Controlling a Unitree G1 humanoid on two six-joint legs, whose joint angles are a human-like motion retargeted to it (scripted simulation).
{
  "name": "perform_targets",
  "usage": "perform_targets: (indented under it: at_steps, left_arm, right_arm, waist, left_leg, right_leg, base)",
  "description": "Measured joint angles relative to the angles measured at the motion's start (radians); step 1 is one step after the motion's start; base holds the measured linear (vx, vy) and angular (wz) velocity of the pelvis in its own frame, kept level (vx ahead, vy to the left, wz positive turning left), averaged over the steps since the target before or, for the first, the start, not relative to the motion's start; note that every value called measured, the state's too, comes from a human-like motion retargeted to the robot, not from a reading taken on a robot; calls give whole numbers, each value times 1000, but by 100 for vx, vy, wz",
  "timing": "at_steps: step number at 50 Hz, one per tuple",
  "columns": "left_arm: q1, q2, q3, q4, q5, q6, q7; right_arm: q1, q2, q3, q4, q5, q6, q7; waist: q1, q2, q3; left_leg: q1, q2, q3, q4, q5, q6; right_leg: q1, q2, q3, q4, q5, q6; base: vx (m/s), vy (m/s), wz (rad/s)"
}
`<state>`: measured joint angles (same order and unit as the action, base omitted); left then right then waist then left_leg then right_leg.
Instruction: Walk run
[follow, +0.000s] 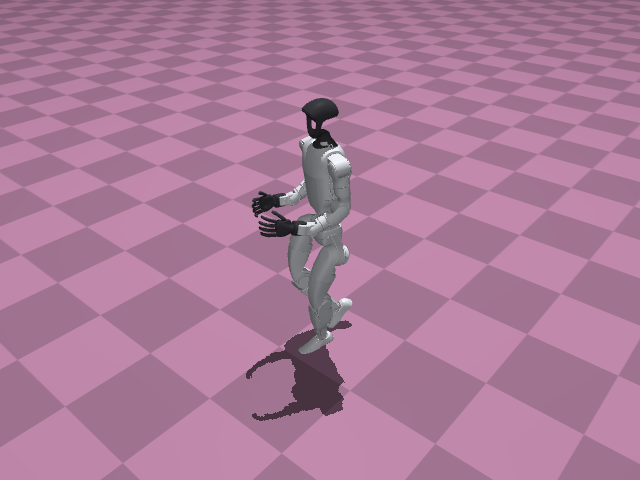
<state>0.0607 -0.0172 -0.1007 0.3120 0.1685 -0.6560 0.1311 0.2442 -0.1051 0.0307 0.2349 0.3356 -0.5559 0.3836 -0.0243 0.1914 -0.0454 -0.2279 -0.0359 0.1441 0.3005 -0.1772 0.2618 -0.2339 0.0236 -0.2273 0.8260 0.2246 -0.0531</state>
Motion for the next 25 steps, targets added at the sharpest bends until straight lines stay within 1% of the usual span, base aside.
perform_targets:
  at_steps: [2, 3, 5, 7, 8, 10, 11, 12, 13, 14, 15, 16, 17, 18, 19, 20, 21, 22, 23, 25]
  left_arm:
    - [-25, 14, -40, -40, -14, 3, 9]
    - [-35, 25, -55, -61, -15, 4, 4]
    - [-57, 51, -75, -95, -3, 7, -12]
    - [-79, 84, -90, -116, 14, 14, -28]
    - [-86, 103, -94, -121, 22, 17, -35]
    - [-82, 137, -95, -125, 37, 22, -45]
    - [-67, 151, -85, -121, 42, 23, -50]
    - [-48, 161, -73, -114, 45, 23, -56]
    - [-21, 165, -58, -101, 43, 21, -63]
    - [15, 164, -39, -84, 34, 20, -71]
    - [54, 159, -18, -66, 20, 18, -80]
    - [95, 141, 8, -42, -3, 13, -97]
    - [135, 121, 30, -14, -28, 7, -121]
    - [170, 95, 46, 20, -58, -1, -157]
    - [203, 66, 58, 48, -80, -2, -183]
    - [234, 35, 68, 73, -99, -2, -204]
    - [264, 16, 73, 84, -118, -2, -211]
    - [294, 1, 77, 93, -138, -4, -217]
    - [323, -7, 80, 99, -156, -7, -223]
    - [374, -7, 87, 102, -166, -12, -229]
  right_arm:
    - [62, 0, -23, -13, 17, 5, 18]
    - [91, 1, -32, -19, 21, 6, 19]
    - [139, 4, -46, -32, 23, 2, 9]
    - [172, 12, -58, -44, 20, -5, -10]
    - [184, 15, -60, -49, 17, -7, -19]
    - [196, 18, -47, -56, 11, -9, -32]
    - [186, 15, -32, -54, 7, -5, -38]
    - [171, 11, -19, -49, 1, 0, -44]
    - [145, 6, -9, -40, -8, 7, -47]
    - [113, -1, 3, -29, -21, 13, -46]
    - [79, -8, 15, -17, -38, 17, -43]
    - [45, -11, 28, -7, -59, 15, -43]
    - [16, -13, 34, 0, -77, 13, -44]
    - [-3, -12, 28, 3, -89, 7, -47]
    - [-17, -16, 30, 0, -89, 2, -51]
    - [-27, -22, 36, -6, -82, -4, -55]
    - [-39, -25, 43, -8, -70, -4, -59]
    - [-52, -27, 46, -10, -60, -3, -62]
    - [-64, -29, 39, -10, -55, -1, -63]
    - [-80, -37, 28, -21, -60, -9, -70]
  waist:
    - [-80, 31, -5]
    - [-123, 40, -8]
    - [-179, 46, -12]
    - [-213, 24, -13]
    - [-221, 9, -9]
    - [-220, -7, -1]
    - [-205, -21, 6]
    - [-195, -36, 13]
    - [-196, -54, 20]
    - [-193, -62, 16]
    - [-189, -66, 7]
    - [-171, -69, -2]
    - [-171, -62, -8]
    - [-209, -36, -10]
    - [-225, -36, -13]
    - [-231, -50, -16]
    - [-219, -70, -20]
    - [-204, -88, -23]
    - [-184, -100, -23]
    - [-134, -128, -22]
  left_leg:
    - [44, -35, -92, -53, 68, 0]
    - [67, -60, -151, -77, 99, 0]
    - [103, -99, -262, -101, 137, -11]
    - [142, -151, -364, -104, 150, -14]
    - [168, -172, -405, -103, 150, -13]
    - [217, -183, -468, -98, 143, -19]
    - [242, -189, -474, -85, 141, -25]
    - [265, -199, -482, -67, 144, -36]
    - [285, -215, -493, -36, 158, -56]
    - [290, -222, -491, 3, 199, -94]
    - [287, -223, -484, 45, 252, -141]
    - [256, -234, -433, 117, 356, -212]
    - [213, -230, -397, 211, 445, -290]
    - [147, -195, -393, 352, 504, -384]
    - [91, -157, -337, 457, 555, -458]
    - [40, -119, -254, 546, 604, -523]
    - [4, -74, -162, 587, 611, -470]
    - [-34, -45, -90, 626, 594, -412]
    - [-74, -48, -61, 659, 526, -345]
    - [-147, -19, 36, 679, 430, -261]
  right_leg:
    - [-50, -89, -10, -72, -94, -15]
    - [-68, -116, 3, -138, -116, -4]
    - [-84, -117, 73, -326, -144, 41]
    - [-83, -107, 224, -518, -185, 82]
    - [-81, -103, 312, -597, -205, 86]
    - [-76, -94, 448, -716, -260, 117]
    - [-69, -96, 480, -749, -277, 172]
    - [-66, -100, 485, -767, -269, 217]
    - [-71, -108, 437, -758, -209, 243]
    - [-74, -107, 393, -734, -216, 217]
    - [-75, -100, 352, -703, -255, 164]
    - [-59, -80, 404, -663, -294, 146]
    - [-45, -66, 430, -629, -329, 133]
    - [-32, -62, 401, -608, -356, 132]
    - [-10, -81, 358, -609, -367, 136]
    - [17, -113, 308, -621, -371, 141]
    - [44, -125, 248, -637, -367, 127]
    - [69, -132, 207, -653, -361, 115]
    - [93, -127, 200, -669, -351, 109]
    - [141, -124, 181, -699, -321, 102]
  base:
    - [69, 20, 371]
    - [58, 13, 377]
    - [55, -2, 337]
    - [73, -23, 292]
    - [79, -32, 239]
    - [58, -28, 164]
    - [54, -26, 98]
    - [77, -33, 88]
    - [90, -35, 98]
    - [96, -33, 94]
    - [91, -30, 52]
    - [88, -29, 67]
    - [83, -24, 175]
    - [75, -19, 266]
    - [67, -16, 296]
    - [62, -18, 205]
    - [64, -16, 151]
    - [75, -12, 112]
    - [76, -11, 102]
    - [64, -13, 81]
